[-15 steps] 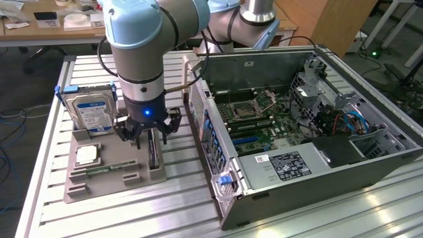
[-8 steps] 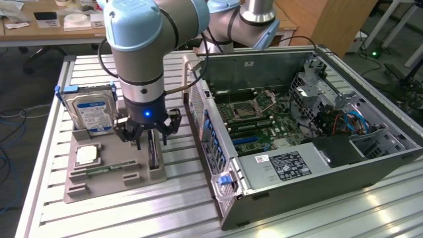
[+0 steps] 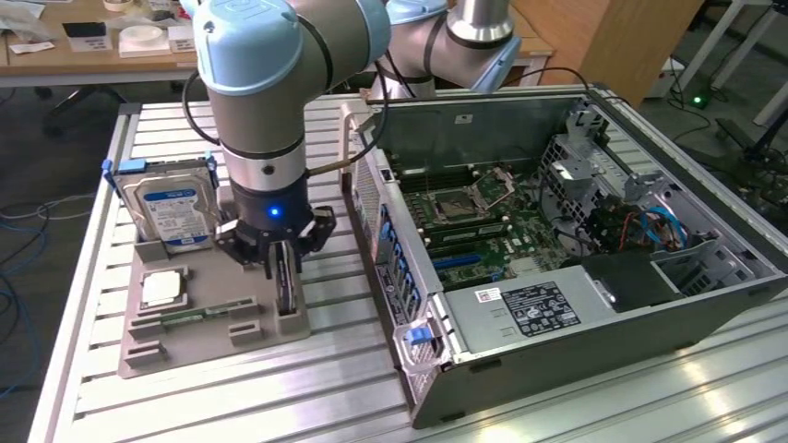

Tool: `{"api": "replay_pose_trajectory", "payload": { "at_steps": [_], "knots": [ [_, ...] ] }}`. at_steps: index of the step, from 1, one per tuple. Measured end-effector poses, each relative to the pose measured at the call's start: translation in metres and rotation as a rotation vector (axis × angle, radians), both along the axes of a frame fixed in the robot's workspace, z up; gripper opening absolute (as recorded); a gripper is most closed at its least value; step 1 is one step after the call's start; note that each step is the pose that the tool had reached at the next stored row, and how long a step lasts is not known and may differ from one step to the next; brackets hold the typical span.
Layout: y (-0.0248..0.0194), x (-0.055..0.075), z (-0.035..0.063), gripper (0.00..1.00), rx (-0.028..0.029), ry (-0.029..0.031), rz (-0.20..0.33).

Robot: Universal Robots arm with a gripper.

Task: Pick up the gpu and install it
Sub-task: 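Pick up the gpu and move the gpu toward the slot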

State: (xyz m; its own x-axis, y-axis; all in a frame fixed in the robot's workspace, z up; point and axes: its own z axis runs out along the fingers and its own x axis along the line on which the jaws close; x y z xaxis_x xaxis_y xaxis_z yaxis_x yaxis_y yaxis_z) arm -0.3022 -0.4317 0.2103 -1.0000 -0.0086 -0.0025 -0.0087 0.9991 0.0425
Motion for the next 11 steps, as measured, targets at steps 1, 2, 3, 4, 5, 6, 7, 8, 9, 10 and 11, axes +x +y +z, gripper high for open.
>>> {"api": "replay_pose_trajectory", "payload": {
  "at_steps": [1,2,3,4,5,6,7,8,9,10,11],
  "knots": [
    [0.0,0.0,0.0,0.47,0.0,0.0,0.0],
    [0.0,0.0,0.0,0.4,0.0,0.0,0.0],
    [0.0,0.0,-0.0001,0.4,0.0,0.0,0.0],
    [0.0,0.0,-0.0067,0.4,0.0001,0.0019,0.0],
    [0.0,0.0,-0.0067,0.4,0.0,0.0019,0.0],
    [0.0,0.0,-0.0067,0.4,0.0,0.0019,0.0],
    [0.0,0.0,-0.0067,0.4,0.0,0.0018,0.0],
    [0.0,0.0,-0.0067,0.4,0.0,0.0018,0.0],
    [0.0,0.0,-0.0068,0.4,0.0001,0.0018,0.0],
    [0.0,0.0,-0.0067,0.4,0.0,0.0019,0.0],
    [0.0,0.0,-0.0067,0.4,0.0,0.0018,0.0]
  ]
}}
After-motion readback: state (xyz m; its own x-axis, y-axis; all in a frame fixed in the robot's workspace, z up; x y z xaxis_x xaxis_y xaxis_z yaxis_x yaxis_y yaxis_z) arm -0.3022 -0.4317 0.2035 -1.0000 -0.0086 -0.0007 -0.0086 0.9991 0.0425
